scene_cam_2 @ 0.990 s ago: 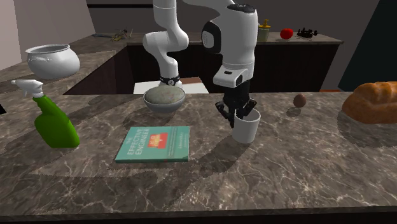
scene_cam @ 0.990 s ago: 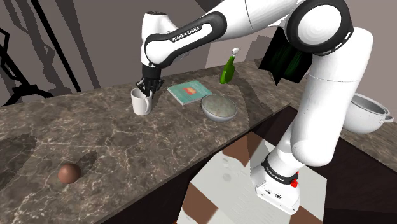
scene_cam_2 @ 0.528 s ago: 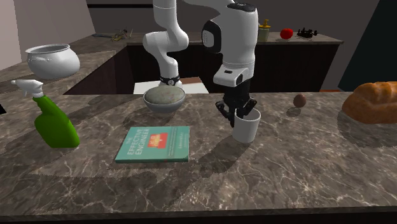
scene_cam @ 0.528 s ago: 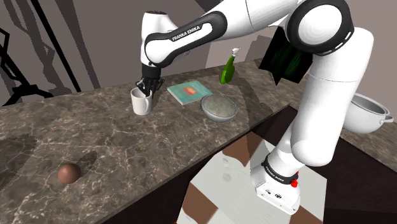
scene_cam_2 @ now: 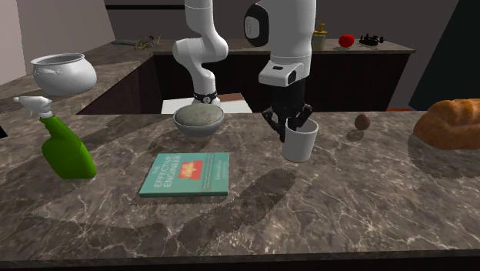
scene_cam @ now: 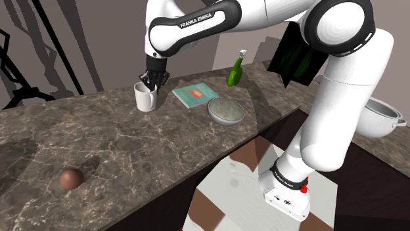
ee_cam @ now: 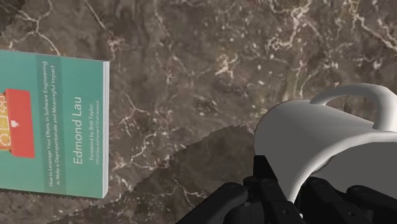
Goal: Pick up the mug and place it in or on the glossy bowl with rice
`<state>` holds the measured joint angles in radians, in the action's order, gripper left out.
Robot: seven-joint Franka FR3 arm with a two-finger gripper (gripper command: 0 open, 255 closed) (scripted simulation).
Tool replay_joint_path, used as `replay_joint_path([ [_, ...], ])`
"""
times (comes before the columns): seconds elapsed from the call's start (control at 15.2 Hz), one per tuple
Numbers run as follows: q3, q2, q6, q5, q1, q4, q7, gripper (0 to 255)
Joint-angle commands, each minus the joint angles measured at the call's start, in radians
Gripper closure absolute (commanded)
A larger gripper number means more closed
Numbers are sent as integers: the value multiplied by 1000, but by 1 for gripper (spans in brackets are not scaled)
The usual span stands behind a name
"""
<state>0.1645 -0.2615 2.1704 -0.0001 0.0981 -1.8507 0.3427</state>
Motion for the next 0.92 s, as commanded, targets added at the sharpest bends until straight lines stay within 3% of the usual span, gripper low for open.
replay_joint_path([
  [0.0, 1, 11, -22, 2, 0, 11, 0, 255],
  [0.86, 3, 59, -182, 10, -2, 124, -1, 255],
])
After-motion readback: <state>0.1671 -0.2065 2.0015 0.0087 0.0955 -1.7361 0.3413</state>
